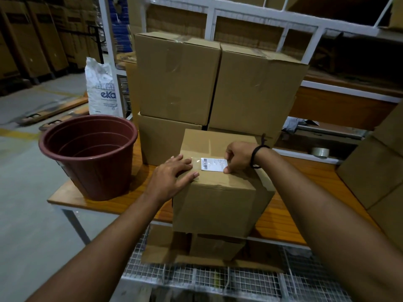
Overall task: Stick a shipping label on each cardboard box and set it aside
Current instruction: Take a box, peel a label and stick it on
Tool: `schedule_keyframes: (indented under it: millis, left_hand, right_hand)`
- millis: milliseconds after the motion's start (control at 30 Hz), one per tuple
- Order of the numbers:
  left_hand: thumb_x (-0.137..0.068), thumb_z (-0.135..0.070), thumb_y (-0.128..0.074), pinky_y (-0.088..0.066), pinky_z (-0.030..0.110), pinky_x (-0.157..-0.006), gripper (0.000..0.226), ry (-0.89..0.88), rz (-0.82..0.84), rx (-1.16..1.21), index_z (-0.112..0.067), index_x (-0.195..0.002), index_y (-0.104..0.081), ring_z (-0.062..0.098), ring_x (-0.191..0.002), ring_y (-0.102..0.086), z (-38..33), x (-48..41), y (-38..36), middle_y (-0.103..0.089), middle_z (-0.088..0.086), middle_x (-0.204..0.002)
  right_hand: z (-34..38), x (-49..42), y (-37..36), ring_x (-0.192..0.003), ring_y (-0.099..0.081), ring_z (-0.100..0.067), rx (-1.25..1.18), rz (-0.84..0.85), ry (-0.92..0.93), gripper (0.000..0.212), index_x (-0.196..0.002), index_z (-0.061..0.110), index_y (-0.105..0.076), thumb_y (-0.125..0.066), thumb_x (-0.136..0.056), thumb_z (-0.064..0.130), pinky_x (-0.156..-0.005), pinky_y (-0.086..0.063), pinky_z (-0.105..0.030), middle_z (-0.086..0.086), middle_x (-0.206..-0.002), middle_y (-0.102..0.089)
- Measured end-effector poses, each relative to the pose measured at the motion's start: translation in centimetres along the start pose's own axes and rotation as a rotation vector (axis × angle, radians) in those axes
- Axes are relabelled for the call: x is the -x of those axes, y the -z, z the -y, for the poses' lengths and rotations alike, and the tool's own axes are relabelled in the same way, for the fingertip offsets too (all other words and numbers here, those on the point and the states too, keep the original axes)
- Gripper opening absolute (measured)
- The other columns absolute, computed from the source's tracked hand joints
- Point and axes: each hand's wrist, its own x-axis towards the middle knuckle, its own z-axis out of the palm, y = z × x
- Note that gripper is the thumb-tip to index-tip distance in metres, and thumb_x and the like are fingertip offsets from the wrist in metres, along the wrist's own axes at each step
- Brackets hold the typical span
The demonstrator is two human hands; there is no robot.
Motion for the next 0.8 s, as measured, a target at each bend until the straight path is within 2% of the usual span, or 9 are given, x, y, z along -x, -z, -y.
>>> schedule_keyframes:
  millis: [133, 200, 300, 500, 667, 733, 800]
  left_hand:
    - [-0.084, -0.064, -0.048, -0.03, 0.036, -0.116, 0.062, 0.003, 0.003, -0.009, -0.018, -0.121, -0.068, 0.013, -0.136, -0.041, 0.1, -0.1, 0.1, -0.058, -0.004, -0.136]
    - [-0.085, -0.062, -0.049, -0.03, 0.037, -0.116, 0.06, 0.002, 0.002, -0.015, -0.018, -0.121, -0.068, 0.013, -0.136, -0.042, 0.2, -0.1, 0.0, -0.059, -0.004, -0.136]
    - [-0.084, -0.066, -0.046, -0.03, 0.035, -0.116, 0.064, -0.01, 0.006, -0.012, -0.018, -0.121, -0.068, 0.012, -0.136, -0.042, 0.3, 0.0, -0.1, -0.059, -0.004, -0.135]
    - [-0.084, -0.065, -0.045, -0.028, 0.033, -0.115, 0.065, -0.009, 0.015, -0.01, -0.017, -0.122, -0.067, 0.013, -0.136, -0.042, 0.2, -0.2, -0.1, -0.059, -0.003, -0.136]
    - [-0.086, -0.062, -0.048, -0.027, 0.031, -0.115, 0.061, -0.036, 0.004, 0.017, -0.016, -0.121, -0.067, 0.012, -0.136, -0.042, 0.4, 0.0, -0.1, -0.059, -0.003, -0.135]
    - [-0.086, -0.061, -0.05, -0.027, 0.031, -0.116, 0.06, -0.027, 0.0, 0.012, -0.017, -0.121, -0.068, 0.012, -0.135, -0.042, 0.4, -0.2, -0.1, -0.059, -0.003, -0.135]
    - [-0.085, -0.063, -0.049, -0.029, 0.033, -0.116, 0.061, -0.029, -0.003, 0.008, -0.018, -0.121, -0.068, 0.011, -0.135, -0.043, 0.4, -0.3, -0.2, -0.06, -0.003, -0.134]
  right_hand:
    - [0.9, -0.3, 0.9, -0.095, -0.058, -0.019, -0.001, 0.094, -0.015, 0.039, -0.1, 0.022, -0.062, -0.082, -0.071, 0.038, -0.087, -0.052, -0.04, 0.003, -0.098, -0.064]
    - [1.2, -0.3, 0.9, -0.095, -0.055, -0.018, 0.011, 0.1, -0.004, 0.041, -0.107, 0.021, -0.058, -0.08, -0.074, 0.035, -0.085, -0.051, -0.037, 0.003, -0.101, -0.061]
    - [1.1, -0.4, 0.9, -0.092, -0.056, -0.017, 0.015, 0.128, 0.005, 0.035, -0.101, 0.021, -0.06, -0.08, -0.075, 0.033, -0.077, -0.05, -0.033, 0.002, -0.099, -0.062]
    - [1.4, -0.5, 0.9, -0.095, -0.056, -0.018, -0.002, 0.136, 0.009, 0.038, -0.107, 0.021, -0.059, -0.08, -0.076, 0.028, -0.082, -0.051, -0.036, 0.001, -0.104, -0.061]
    - [1.2, -0.6, 1.1, -0.094, -0.058, -0.02, 0.027, 0.166, 0.018, 0.036, -0.099, 0.022, -0.06, -0.082, -0.073, 0.032, -0.08, -0.052, -0.036, 0.002, -0.1, -0.063]
    - [1.6, -0.7, 1.2, -0.098, -0.057, -0.02, 0.016, 0.153, 0.029, 0.043, -0.102, 0.024, -0.056, -0.084, -0.07, 0.028, -0.086, -0.052, -0.038, 0.003, -0.105, -0.06]
    - [2.1, -0.7, 1.4, -0.104, -0.053, -0.019, -0.002, 0.145, 0.061, 0.058, -0.116, 0.029, -0.051, -0.084, -0.069, 0.023, -0.092, -0.05, -0.041, 0.004, -0.112, -0.054]
